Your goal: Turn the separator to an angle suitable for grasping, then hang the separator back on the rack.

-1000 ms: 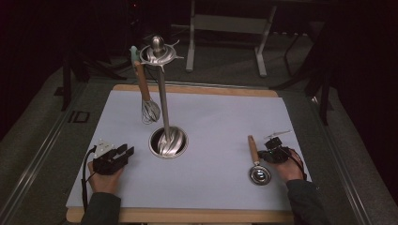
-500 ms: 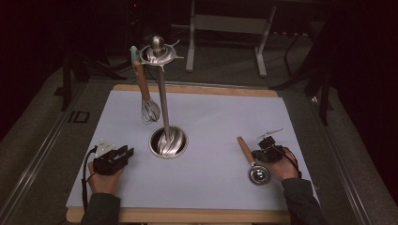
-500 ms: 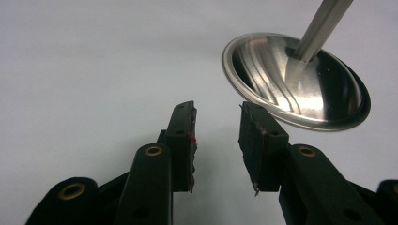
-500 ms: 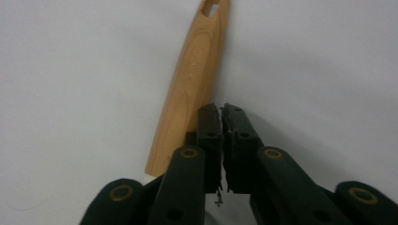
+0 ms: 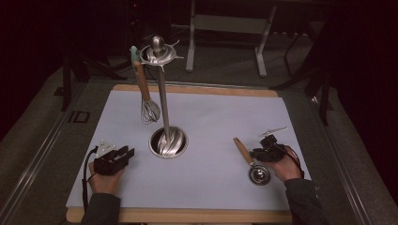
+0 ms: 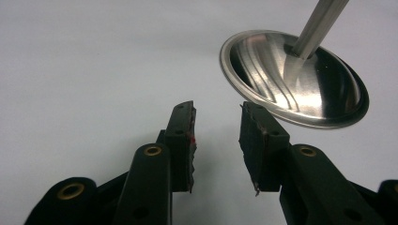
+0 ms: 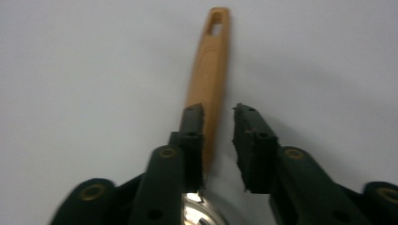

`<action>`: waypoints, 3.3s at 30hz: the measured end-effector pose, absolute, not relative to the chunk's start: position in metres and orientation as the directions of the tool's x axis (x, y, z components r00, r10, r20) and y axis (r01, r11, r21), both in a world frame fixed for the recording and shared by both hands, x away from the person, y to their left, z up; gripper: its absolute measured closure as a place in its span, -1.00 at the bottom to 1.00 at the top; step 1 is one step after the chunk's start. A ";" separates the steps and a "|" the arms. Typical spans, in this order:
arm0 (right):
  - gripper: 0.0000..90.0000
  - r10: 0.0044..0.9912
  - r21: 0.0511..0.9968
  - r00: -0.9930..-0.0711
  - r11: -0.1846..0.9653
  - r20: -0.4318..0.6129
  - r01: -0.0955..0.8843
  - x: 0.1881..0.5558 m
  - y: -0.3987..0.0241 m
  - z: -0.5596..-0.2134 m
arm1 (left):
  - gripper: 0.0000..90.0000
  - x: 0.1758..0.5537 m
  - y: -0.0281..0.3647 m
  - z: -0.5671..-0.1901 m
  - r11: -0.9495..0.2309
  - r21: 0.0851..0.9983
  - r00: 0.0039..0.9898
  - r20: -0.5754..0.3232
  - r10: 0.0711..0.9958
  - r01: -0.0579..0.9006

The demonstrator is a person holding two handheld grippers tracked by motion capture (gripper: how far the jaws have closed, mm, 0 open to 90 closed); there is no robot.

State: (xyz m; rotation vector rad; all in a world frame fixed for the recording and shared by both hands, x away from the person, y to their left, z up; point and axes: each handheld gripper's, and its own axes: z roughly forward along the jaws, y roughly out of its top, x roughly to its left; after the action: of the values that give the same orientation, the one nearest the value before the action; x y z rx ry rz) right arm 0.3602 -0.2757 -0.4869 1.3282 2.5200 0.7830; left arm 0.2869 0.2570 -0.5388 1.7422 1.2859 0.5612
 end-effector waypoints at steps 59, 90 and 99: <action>0.55 0.814 0.356 -0.564 0.491 0.136 0.795 0.366 -0.241 -0.501 | 0.43 0.288 0.256 -0.539 -0.088 0.843 0.359 -0.129 0.924 0.530; 0.56 0.787 0.583 -0.608 0.448 0.103 0.678 0.361 -0.213 -0.467 | 0.42 0.288 0.256 -0.539 -0.087 0.842 0.359 -0.132 0.924 0.533; 0.56 0.761 0.625 -0.639 0.446 0.113 0.641 0.358 -0.201 -0.460 | 0.42 0.288 0.256 -0.539 -0.087 0.842 0.358 -0.131 0.925 0.533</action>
State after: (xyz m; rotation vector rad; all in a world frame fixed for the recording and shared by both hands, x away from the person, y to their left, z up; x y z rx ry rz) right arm 0.3585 -0.2014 -0.4599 1.2319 2.5090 0.9624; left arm 0.2882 0.2557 -0.5392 1.7486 1.2948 0.5650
